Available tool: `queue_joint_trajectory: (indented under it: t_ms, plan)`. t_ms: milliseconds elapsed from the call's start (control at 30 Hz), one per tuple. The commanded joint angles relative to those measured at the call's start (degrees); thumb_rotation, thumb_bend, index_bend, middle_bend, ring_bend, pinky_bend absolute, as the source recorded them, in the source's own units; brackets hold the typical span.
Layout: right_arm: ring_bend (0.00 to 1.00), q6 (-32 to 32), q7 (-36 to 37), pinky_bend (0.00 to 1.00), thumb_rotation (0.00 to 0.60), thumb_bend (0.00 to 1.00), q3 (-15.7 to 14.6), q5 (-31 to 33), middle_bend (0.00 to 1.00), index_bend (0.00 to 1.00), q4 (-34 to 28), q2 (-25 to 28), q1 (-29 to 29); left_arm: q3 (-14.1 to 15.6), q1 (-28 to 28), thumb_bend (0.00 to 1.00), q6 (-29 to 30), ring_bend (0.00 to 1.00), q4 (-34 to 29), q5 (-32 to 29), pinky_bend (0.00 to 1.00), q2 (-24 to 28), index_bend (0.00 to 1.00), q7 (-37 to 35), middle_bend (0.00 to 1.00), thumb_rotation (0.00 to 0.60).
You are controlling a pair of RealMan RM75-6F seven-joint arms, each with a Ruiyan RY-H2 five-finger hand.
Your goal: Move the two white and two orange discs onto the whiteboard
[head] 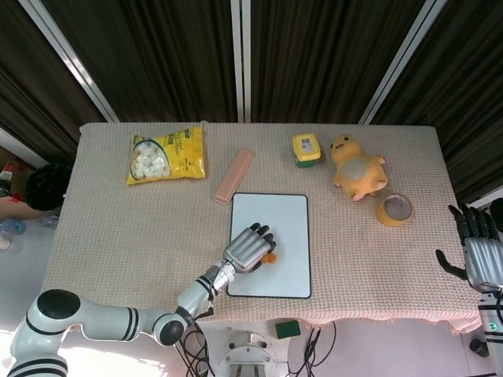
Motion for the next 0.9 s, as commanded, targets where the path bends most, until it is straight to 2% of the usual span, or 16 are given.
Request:
queue_joint_trajectory:
  t_ms: [33, 900]
  plan:
    - [0.0, 0.1, 0.0, 0.0, 0.597, 0.32, 0.0, -0.2, 0.0, 0.0, 0.0, 0.0, 0.0, 0.3, -0.2, 0.3, 0.0, 0.18, 0.3, -0.3, 0.22, 0.2, 0.52, -0.1, 0.32, 0.6]
    - [0.0, 0.3, -0.9, 0.0, 0.597, 0.32, 0.0, -0.1, 0.0, 0.0, -0.7, 0.2, -0.1, 2.5, -1.2, 0.3, 1.5, 0.18, 0.5, -1.7, 0.22, 0.8, 0.52, -0.3, 0.31, 0.6]
